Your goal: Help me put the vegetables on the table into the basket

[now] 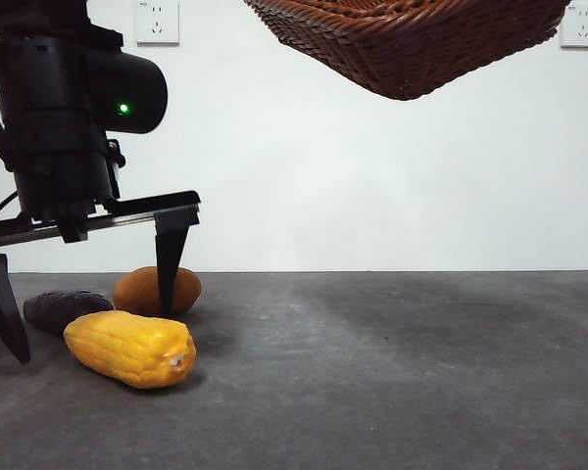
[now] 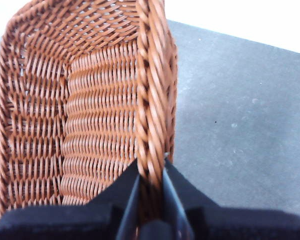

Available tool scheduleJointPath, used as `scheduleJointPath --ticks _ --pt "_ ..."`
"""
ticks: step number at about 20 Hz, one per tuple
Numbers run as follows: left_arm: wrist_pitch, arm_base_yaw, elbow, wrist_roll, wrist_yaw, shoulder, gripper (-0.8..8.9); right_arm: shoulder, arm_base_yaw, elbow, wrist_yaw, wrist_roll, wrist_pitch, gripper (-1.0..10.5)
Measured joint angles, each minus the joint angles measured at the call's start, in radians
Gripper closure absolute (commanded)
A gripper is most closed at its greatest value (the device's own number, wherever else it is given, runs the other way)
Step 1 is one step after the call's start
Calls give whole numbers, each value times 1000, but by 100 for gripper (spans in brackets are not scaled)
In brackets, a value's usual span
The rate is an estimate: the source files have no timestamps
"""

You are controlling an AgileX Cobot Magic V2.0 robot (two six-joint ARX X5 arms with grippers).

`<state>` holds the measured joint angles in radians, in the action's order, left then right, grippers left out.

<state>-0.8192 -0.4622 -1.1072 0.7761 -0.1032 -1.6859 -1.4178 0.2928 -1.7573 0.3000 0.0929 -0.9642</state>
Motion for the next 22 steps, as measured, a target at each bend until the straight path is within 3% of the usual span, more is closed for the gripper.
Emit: scheduleJointPath --ticks 1,4,6,12,18,22 --pt "3 -5 0 3 12 -1 258 0 0 0 0 1 0 957" --pt "8 -10 0 3 15 -1 665 0 0 0 1 2 -1 958" --pt "30 -14 0 2 15 -1 827 0 0 0 5 2 -2 957" --pt "79 -46 0 -25 14 -1 822 0 0 0 5 5 -16 957" --pt "89 -52 0 -204 17 14 822 0 0 3 -16 10 -76 958" --pt "119 -53 0 -335 21 145 822 2 -9 64 -43 8 -85 958"
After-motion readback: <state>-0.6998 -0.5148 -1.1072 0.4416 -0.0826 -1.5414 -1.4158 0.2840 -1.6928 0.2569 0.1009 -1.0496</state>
